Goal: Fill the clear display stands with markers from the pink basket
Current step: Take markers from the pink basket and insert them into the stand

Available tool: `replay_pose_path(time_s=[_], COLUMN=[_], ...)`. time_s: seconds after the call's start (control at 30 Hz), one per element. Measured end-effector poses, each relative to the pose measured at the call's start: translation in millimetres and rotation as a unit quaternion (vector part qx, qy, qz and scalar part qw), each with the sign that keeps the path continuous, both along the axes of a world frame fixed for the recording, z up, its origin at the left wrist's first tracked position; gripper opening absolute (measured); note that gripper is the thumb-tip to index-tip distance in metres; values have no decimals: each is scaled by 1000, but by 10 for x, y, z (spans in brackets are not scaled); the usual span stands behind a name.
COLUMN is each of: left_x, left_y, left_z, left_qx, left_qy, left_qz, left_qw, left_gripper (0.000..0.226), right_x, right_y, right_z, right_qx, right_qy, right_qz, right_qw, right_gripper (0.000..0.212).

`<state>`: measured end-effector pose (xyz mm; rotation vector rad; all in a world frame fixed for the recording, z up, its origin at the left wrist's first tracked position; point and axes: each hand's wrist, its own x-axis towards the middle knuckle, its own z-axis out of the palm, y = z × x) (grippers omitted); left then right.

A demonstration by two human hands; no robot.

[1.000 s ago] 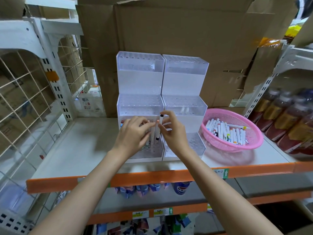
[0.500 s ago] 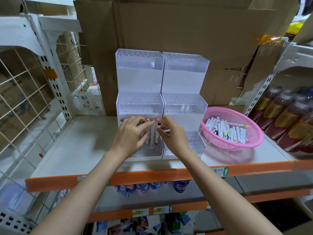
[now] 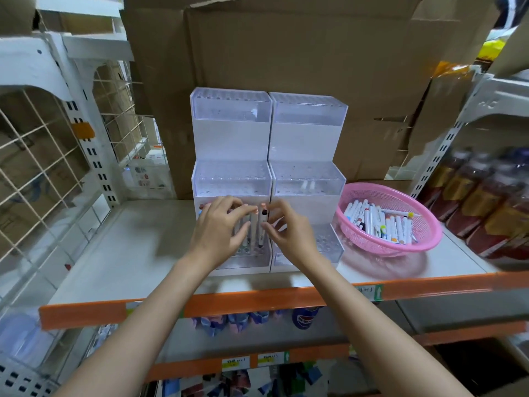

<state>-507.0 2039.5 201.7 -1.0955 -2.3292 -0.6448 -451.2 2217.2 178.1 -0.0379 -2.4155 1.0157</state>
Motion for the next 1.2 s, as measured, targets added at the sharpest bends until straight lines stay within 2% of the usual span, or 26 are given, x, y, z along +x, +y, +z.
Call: replay_pose_path(time_s=[0.2,0.37,0.47,0.6,0.77,0.87,1.0,1.2], left_x=[49,255,386,433,338,249,39,-28], left_y=[398,1133,1589,2141,2664,2896,3112,3319], left_z=[190,187,102,41,-64,-174,-276,-280], left_qx=[18,9,7,-14,-77,-129,-141,-178], left_qy=[49,34,12,-44,-189,-224,-210,-140], left_qz=[-27,-120,-181,-211,-132,-51,22,39], left_qw=[998,992,983,976,970,965,967,973], left_gripper=[28,30,31,35,28,31,28,25], right_x=[224,555,716,874,867,710,494,279], right_y=[399,948,1375,1988,2539,2706,2848,2953], right_z=[103,179,140,86,31,17,-1,-67], right_qx=[-6,26,34,37,59,72,79,75], right_qy=[40,65,28,-82,-177,-206,-242,-236], right_qz=[-49,-111,-152,-207,-220,-219,-176,-112], right_qw=[998,991,987,974,957,951,951,962], right_gripper=[10,8,11,18,27,28,31,30])
